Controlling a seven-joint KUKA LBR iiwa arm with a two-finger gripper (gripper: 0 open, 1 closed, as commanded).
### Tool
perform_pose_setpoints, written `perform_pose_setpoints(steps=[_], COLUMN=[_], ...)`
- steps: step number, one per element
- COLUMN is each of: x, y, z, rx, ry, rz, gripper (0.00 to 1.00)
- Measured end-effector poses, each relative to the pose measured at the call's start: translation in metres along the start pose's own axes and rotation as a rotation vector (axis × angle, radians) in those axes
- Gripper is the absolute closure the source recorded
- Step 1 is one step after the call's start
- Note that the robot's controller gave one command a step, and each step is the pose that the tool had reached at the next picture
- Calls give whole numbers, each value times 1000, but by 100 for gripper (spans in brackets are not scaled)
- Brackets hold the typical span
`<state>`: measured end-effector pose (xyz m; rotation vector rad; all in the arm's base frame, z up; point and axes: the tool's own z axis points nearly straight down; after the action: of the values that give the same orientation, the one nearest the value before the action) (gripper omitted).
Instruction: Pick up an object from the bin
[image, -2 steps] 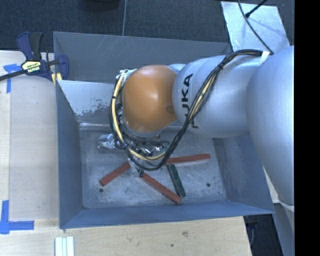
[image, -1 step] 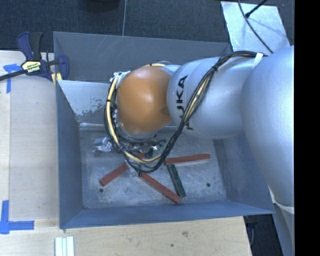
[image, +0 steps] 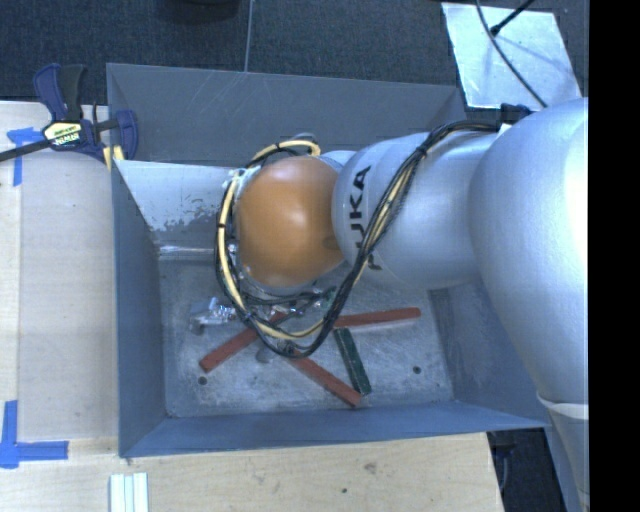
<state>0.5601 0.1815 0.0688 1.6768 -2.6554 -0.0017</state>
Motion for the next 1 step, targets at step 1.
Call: perform_pose_setpoints(steps=[1], x=[0], y=[0], z=[0], rx=[1], ry=[-1], rz=[5], gripper=[0])
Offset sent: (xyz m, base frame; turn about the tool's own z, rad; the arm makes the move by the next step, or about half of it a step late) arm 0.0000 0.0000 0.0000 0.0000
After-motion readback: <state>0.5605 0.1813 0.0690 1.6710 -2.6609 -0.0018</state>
